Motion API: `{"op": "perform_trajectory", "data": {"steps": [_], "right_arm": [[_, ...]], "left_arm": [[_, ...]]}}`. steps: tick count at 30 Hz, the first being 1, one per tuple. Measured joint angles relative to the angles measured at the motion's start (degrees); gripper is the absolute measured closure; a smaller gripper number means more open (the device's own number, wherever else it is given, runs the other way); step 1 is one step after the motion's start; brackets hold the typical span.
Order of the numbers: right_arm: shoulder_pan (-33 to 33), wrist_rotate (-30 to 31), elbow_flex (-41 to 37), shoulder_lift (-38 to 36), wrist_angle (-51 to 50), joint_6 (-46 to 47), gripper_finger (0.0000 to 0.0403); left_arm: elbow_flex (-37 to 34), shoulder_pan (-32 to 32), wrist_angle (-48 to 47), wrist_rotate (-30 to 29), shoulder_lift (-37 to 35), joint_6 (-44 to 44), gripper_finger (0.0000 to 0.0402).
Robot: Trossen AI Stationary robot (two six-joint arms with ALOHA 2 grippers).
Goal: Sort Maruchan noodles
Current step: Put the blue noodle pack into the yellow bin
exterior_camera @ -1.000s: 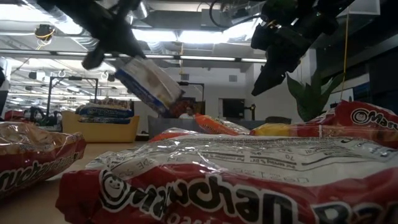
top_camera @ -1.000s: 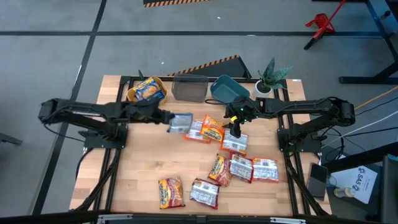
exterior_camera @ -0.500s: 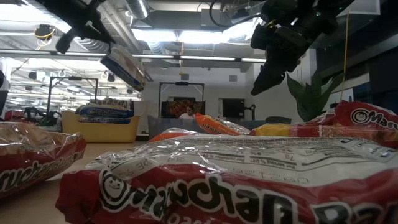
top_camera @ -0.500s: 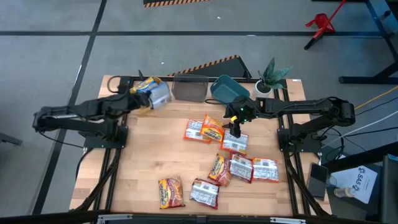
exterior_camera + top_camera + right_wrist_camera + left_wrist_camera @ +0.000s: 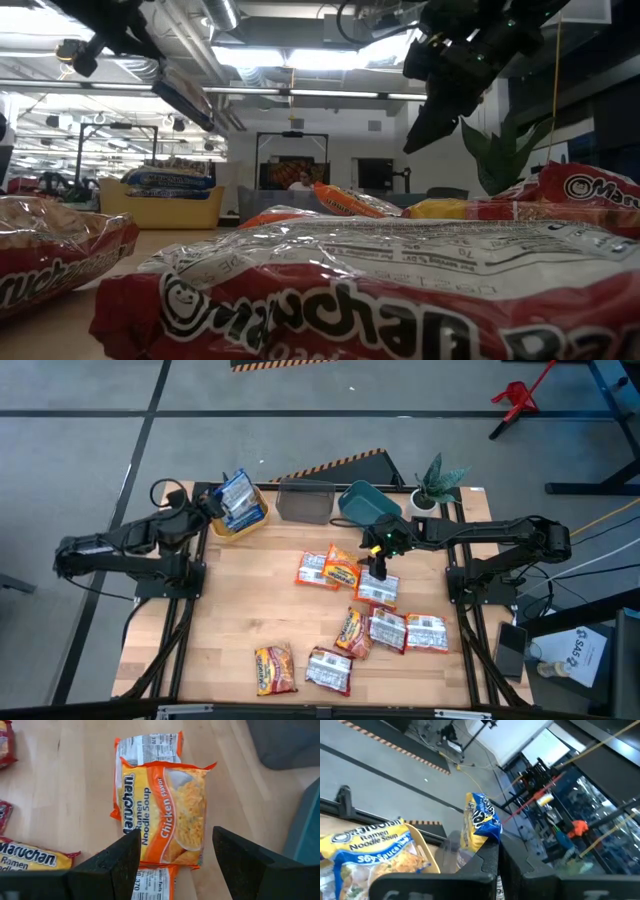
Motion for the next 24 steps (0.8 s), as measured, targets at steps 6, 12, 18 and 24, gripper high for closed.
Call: {"op": "perform_trajectory", "data": {"steps": [6,12,18,24], "right_arm": [[0.0,1.0,0.0,0.0,0.0,0.0,0.0169],[0.0,1.1,0.0,0.0,0.0,0.0,0.0169],[0.0,1.1,0.0,0.0,0.0,0.0,0.0169],[0.0,1.1,0.0,0.0,0.0,0.5,0.0169]], "left_arm": [[0.0,5.4,0.4,4.5,0.1,-1.6,0.0401],[0.0,11.8,-0.2,12.1,0.3,-5.0,0.0401],[0.0,14.7,-8.5,11.0,-1.0,-6.8,0.0401],[0.1,15.0,-12.8,9.0,-1.7,-8.8,0.0401]]}}
